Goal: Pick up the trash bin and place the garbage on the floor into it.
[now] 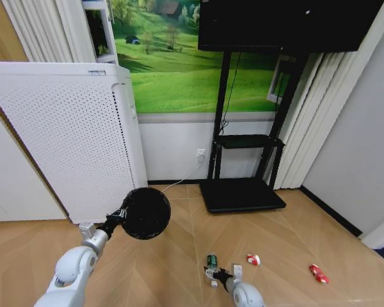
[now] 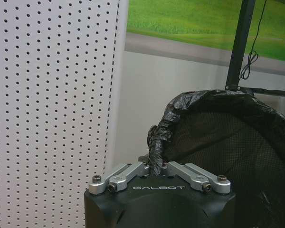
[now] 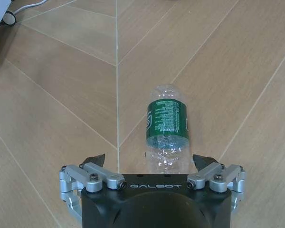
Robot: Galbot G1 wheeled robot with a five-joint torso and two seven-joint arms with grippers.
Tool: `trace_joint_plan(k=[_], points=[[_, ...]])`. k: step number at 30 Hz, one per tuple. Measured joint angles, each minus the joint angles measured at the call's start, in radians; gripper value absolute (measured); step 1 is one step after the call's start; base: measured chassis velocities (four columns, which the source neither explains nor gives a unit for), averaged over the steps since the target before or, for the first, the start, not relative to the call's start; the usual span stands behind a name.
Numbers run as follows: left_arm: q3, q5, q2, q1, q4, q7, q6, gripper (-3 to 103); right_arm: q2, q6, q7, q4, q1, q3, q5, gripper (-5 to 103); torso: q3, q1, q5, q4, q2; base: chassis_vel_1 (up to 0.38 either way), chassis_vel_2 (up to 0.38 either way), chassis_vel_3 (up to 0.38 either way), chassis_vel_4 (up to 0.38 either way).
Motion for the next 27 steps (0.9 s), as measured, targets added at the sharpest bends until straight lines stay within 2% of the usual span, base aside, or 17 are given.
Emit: trace_joint_plan(k=[4,27], points=[[-0.009,0.000,-0.003,0.007,-0.004,0.003,0.000,4,0.006,0.000,0.027,-0.029,0.030,-0.018,0.001,100,0.000,0.000,0.0001,0.0000,0.000,0.000,0.000,0.000,0.000],[-0.050,-0.003,-0.017,0.020,-0.026,-0.005,0.002,4,0.029,0.059,0.051,-0.159,0.118,-0.081,-0.059,100,0.000,0.000,0.0001,0.0000,0.000,0.000,0.000,0.000,0.000]])
